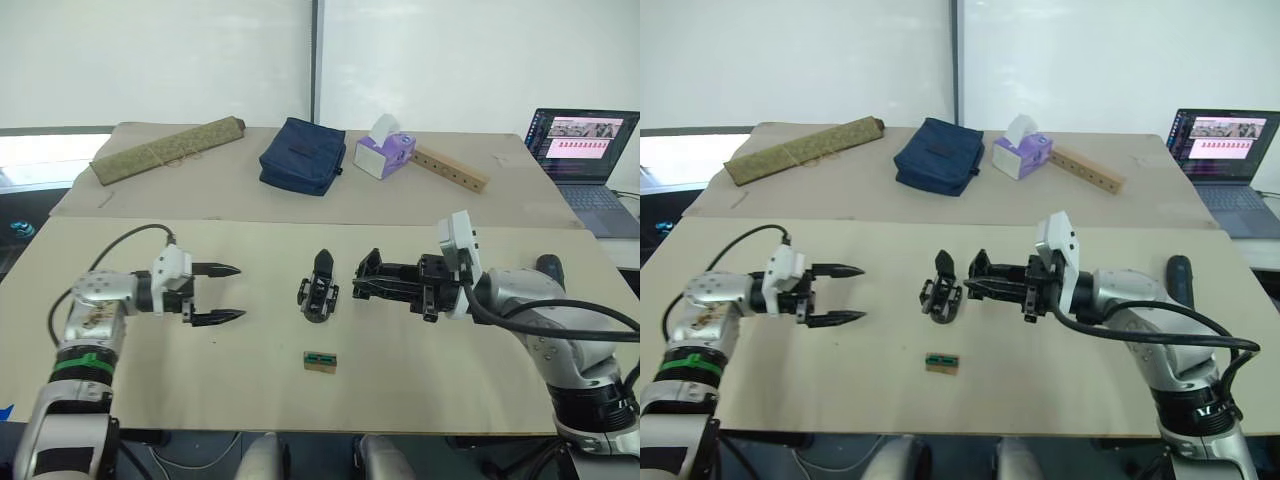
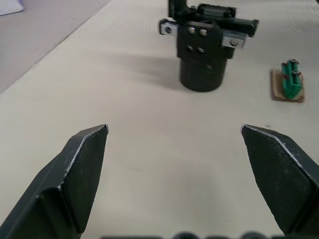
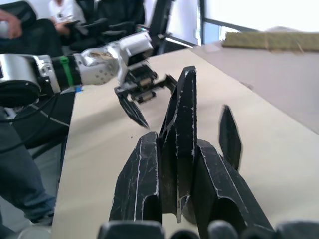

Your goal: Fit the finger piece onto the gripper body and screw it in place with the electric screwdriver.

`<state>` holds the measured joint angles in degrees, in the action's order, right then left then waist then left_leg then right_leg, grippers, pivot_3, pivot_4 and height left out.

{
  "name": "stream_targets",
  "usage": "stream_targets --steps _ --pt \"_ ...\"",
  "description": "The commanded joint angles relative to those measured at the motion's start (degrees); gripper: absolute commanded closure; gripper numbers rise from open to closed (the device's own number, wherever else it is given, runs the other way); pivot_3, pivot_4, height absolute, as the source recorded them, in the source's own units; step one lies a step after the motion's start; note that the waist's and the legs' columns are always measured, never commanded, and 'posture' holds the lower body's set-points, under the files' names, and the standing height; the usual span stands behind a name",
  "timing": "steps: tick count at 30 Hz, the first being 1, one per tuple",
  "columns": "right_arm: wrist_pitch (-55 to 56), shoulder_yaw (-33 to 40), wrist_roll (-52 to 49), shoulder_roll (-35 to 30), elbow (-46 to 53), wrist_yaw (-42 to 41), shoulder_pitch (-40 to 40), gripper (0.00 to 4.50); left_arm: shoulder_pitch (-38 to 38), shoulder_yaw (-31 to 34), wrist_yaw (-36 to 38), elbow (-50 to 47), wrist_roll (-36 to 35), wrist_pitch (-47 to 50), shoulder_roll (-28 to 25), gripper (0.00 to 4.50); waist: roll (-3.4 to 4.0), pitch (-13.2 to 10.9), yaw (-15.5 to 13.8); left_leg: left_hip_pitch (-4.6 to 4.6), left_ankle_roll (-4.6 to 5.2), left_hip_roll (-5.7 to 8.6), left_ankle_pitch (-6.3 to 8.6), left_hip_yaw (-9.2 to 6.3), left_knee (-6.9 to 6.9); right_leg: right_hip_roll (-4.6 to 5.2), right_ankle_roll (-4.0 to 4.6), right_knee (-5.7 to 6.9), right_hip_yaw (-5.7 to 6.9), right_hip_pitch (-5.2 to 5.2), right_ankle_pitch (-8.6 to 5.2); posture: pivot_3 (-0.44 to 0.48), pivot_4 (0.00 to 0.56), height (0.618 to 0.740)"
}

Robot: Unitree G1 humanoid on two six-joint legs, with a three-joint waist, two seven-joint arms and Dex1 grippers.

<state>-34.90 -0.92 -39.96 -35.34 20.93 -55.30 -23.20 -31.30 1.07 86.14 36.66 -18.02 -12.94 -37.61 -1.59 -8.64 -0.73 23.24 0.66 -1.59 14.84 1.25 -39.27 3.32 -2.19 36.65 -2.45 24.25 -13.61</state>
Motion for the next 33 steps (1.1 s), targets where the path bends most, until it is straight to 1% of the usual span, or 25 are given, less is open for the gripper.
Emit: stream_targets --steps 1,3,8,13,17,23,29,32,33 --pt "6.4 -1.41 3.61 0.57 -1.69 -3.13 -0.11 4.09 -2.25 -1.29 -1.73 2.06 1.54 -2.57 3.9 0.0 0.0 0.0 0.0 0.01 0.0 0.01 0.0 0.0 -0.03 0.0 -0.01 0.01 0.0 0.0 0.0 0.0 0.15 0.74" --pt "8.14 -2.47 4.79 1.21 -2.3 -4.15 -0.24 4.09 -3.33 -2.4 -2.4 3.75 2.74 -3.62 6.5 0.0 0.0 0.0 0.13 0.02 0.0 0.0 0.0 0.01 -0.04 -0.01 -0.02 0.02 -0.01 0.03 0.01 0.0 0.15 0.74" --pt "11.02 -4.67 7.31 2.18 -3.15 -6.02 -0.51 4.09 -5.71 -4.39 -1.75 8.37 4.36 -4.56 11.09 0.0 0.0 0.0 0.48 -0.02 0.0 -0.06 0.0 -0.01 -0.04 -0.11 0.0 0.11 -0.01 0.04 0.01 0.0 0.15 0.74" --pt "11.73 -5.05 8.34 2.87 -3.26 -5.75 -0.48 4.09 -8.21 -5.94 -1.4 12.1 6.74 -5.95 13.19 0.0 -0.01 0.0 0.7 -0.04 0.0 -0.06 0.0 -0.02 -0.04 -0.12 0.0 0.13 -0.01 0.03 0.01 0.0 0.15 0.74" --pt "11.71 -5.1 8.85 3.44 -2.33 -4.44 0.44 4.09 -9.66 -6.23 -2.2 12.31 7.0 -5.24 15.63 0.0 -0.01 0.0 0.63 -0.03 0.0 -0.05 0.0 -0.02 -0.04 -0.11 0.0 0.13 -0.01 0.03 0.01 0.0 0.15 0.74" --pt "11.66 -5.17 9.59 3.66 -1.35 -3.54 1.35 4.09 -10.43 -7.45 -1.73 13.51 8.39 -5.92 17.15 0.0 -0.01 0.0 0.61 -0.02 0.0 -0.03 0.0 -0.03 -0.04 -0.1 -0.01 0.13 -0.01 0.02 0.02 0.0 0.15 0.74" --pt "12.06 -5.43 10.05 3.86 -1.32 -3.18 1.17 4.09 -10.74 -8.49 -1.24 15.11 10.24 -7.94 17.28 0.0 -0.01 0.0 0.79 -0.05 0.0 -0.04 0.0 -0.03 -0.04 -0.12 0.0 0.15 -0.01 0.02 0.01 0.0 0.15 0.74" --pt "12.66 -5.61 10.25 4.74 -2.04 -3.07 0.35 4.09 -10.86 -8.49 -1.83 15.64 10.5 -8.39 17.75 0.83 -0.01 0.0 0.79 -0.05 0.0 -0.04 0.0 -0.03 -0.04 -0.11 0.0 0.15 -0.01 0.01 0.01 0.0 0.15 0.74" --pt "13.1 -5.83 10.55 5.14 -2.44 -3.23 0.04 4.09 -10.79 -8.53 -1.92 15.77 10.59 -8.52 17.88 1.29 -0.01 0.0 0.79 -0.05 0.0 -0.04 0.0 -0.03 -0.04 -0.11 0.0 0.16 -0.02 0.02 0.01 0.0 0.15 0.74"
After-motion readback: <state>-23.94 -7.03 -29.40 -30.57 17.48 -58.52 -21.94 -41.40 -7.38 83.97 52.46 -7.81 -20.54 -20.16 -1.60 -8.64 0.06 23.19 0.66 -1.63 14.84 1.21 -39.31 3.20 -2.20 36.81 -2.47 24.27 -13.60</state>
